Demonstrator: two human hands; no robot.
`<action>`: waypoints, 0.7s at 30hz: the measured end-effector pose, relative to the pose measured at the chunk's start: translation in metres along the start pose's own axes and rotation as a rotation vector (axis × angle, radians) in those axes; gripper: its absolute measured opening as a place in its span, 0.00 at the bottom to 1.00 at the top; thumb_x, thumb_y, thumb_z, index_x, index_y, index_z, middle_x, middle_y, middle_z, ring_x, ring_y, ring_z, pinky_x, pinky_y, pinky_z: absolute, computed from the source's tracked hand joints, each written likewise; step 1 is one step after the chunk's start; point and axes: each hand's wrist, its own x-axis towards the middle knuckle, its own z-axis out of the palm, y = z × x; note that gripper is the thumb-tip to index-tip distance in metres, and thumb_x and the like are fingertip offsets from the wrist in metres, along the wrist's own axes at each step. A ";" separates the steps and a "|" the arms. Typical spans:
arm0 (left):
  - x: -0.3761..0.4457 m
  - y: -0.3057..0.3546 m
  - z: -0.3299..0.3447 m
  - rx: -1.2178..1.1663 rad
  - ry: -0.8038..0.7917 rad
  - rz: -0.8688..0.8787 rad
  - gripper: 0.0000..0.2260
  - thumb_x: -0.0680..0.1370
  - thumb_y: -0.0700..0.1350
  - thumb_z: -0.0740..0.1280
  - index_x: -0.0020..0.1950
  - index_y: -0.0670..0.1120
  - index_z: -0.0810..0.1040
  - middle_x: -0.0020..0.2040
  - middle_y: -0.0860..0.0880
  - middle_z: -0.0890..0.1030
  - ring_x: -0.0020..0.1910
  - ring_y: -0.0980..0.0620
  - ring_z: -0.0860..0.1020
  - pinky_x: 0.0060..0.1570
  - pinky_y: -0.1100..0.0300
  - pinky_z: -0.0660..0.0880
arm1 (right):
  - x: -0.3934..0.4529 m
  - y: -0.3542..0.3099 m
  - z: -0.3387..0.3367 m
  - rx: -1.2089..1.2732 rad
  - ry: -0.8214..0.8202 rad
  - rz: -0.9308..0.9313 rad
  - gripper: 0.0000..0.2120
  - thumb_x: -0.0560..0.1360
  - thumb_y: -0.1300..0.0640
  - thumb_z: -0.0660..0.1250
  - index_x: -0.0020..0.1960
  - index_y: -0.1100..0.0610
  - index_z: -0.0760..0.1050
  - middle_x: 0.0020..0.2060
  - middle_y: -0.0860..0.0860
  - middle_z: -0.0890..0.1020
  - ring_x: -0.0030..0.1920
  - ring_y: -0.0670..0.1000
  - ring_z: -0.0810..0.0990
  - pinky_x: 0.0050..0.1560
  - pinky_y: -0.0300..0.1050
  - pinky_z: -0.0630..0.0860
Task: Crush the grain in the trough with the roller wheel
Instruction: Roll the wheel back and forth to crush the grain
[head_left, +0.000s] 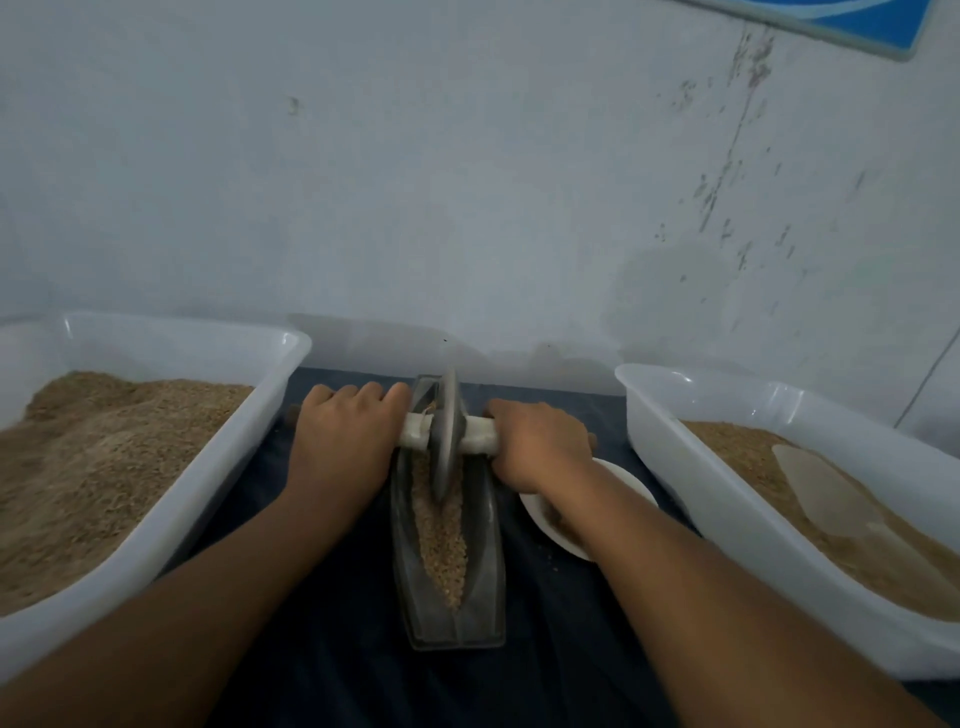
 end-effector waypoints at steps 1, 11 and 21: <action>0.002 -0.001 0.001 -0.007 0.001 0.002 0.08 0.72 0.45 0.70 0.43 0.49 0.71 0.35 0.49 0.75 0.33 0.45 0.75 0.38 0.53 0.62 | 0.003 0.000 0.000 0.001 -0.009 0.004 0.11 0.73 0.53 0.69 0.54 0.45 0.73 0.44 0.48 0.78 0.41 0.54 0.73 0.31 0.45 0.58; 0.017 -0.003 0.010 0.027 -0.036 -0.031 0.05 0.76 0.44 0.66 0.46 0.50 0.71 0.39 0.51 0.77 0.38 0.47 0.78 0.40 0.54 0.60 | 0.020 0.000 0.004 0.007 -0.015 0.031 0.09 0.74 0.52 0.69 0.53 0.46 0.74 0.47 0.49 0.80 0.42 0.53 0.74 0.37 0.48 0.65; -0.011 0.005 -0.003 0.063 0.002 -0.032 0.06 0.75 0.41 0.68 0.48 0.48 0.71 0.40 0.48 0.76 0.38 0.45 0.76 0.42 0.52 0.67 | -0.011 -0.003 0.009 -0.006 0.102 -0.002 0.11 0.75 0.56 0.67 0.56 0.46 0.72 0.49 0.49 0.81 0.50 0.55 0.80 0.46 0.51 0.65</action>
